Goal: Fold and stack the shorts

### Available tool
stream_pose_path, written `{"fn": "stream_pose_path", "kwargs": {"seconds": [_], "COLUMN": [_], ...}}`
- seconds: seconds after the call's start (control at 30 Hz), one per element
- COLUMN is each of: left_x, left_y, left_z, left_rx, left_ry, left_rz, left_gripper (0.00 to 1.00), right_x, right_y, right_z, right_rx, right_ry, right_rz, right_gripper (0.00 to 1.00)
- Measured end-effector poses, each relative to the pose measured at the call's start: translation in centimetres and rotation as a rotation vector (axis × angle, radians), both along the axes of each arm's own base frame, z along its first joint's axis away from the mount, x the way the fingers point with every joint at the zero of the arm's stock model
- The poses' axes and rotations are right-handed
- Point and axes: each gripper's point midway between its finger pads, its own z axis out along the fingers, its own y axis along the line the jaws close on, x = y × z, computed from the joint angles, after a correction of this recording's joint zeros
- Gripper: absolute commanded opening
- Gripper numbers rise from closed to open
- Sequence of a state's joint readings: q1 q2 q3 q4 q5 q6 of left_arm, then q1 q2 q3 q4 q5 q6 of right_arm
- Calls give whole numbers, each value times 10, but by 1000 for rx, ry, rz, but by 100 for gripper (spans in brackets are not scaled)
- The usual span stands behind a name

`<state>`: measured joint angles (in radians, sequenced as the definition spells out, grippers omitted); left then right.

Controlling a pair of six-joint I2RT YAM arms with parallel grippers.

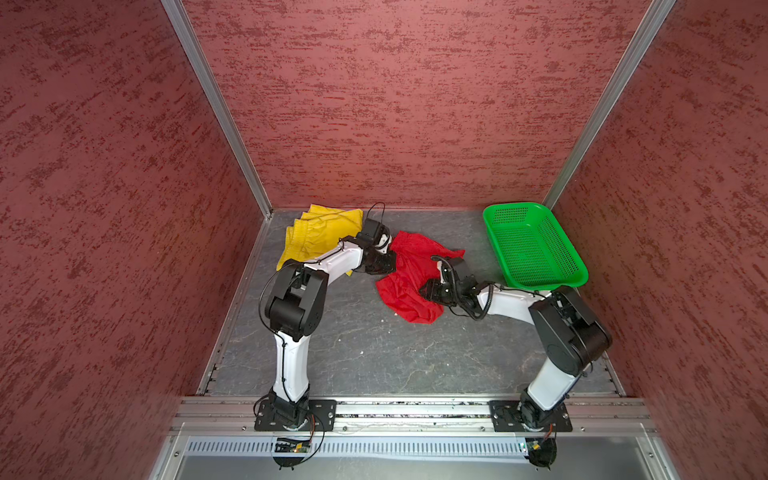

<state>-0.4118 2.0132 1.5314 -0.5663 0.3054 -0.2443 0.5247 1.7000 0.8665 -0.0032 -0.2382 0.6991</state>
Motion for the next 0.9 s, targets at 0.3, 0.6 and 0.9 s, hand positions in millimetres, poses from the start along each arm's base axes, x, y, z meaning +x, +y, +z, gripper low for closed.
{"fn": "stream_pose_path", "kwargs": {"seconds": [0.3, 0.6, 0.9], "left_x": [42, 77, 99], "left_y": [63, 136, 161], "left_z": [52, 90, 125], "left_rx": [293, 362, 360], "left_ry": [-185, -259, -357], "left_rz": [-57, 52, 96], "left_gripper": [0, 0, 0], "right_x": [-23, -57, -61], "right_y": [-13, -35, -40], "right_z": [21, -5, 2], "right_rx": [15, -22, -11], "right_ry": [-30, 41, 26], "right_rz": [-2, -24, -42], "right_gripper": [58, 58, 58]}}
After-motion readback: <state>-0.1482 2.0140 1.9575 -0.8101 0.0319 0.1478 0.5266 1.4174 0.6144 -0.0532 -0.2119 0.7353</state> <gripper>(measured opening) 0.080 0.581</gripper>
